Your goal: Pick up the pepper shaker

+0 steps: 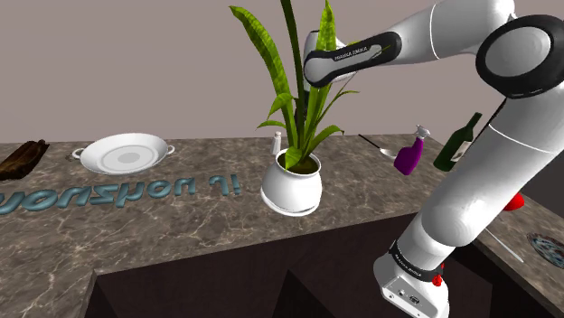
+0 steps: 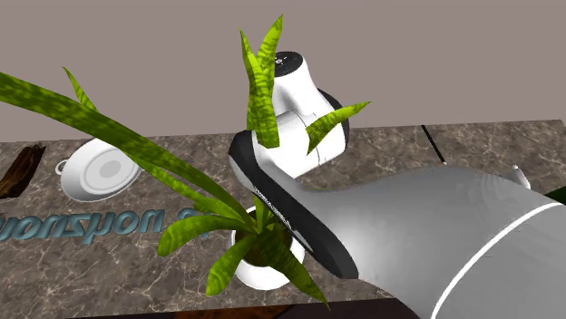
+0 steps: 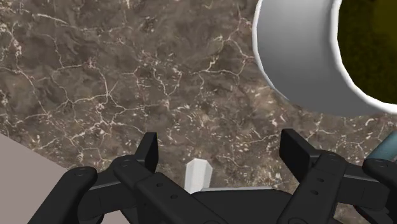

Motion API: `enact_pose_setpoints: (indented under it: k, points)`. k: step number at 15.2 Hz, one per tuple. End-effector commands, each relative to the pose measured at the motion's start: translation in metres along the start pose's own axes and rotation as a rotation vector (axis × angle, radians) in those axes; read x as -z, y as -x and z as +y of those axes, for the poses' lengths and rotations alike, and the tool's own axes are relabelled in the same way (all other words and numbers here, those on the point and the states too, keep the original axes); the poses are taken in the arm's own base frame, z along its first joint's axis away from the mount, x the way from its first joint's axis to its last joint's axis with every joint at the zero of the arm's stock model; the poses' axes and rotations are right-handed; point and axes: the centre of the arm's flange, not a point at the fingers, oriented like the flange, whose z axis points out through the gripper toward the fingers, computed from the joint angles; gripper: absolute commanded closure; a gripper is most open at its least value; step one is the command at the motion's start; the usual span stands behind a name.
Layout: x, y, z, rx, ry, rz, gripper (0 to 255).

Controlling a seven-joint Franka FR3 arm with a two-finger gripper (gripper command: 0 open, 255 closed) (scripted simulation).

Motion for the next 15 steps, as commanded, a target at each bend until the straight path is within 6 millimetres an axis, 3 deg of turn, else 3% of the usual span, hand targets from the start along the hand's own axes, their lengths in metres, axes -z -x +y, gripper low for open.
enact_pose_setpoints:
  k: [1, 13, 15]
  points:
    - [-0.016, -0.02, 0.004, 0.009, -0.002, 0.009, 0]
    - [-0.091, -0.152, 0.024, 0.06, -0.013, 0.058, 0]
    - [-0.096, -0.153, 0.024, 0.06, -0.013, 0.058, 0]
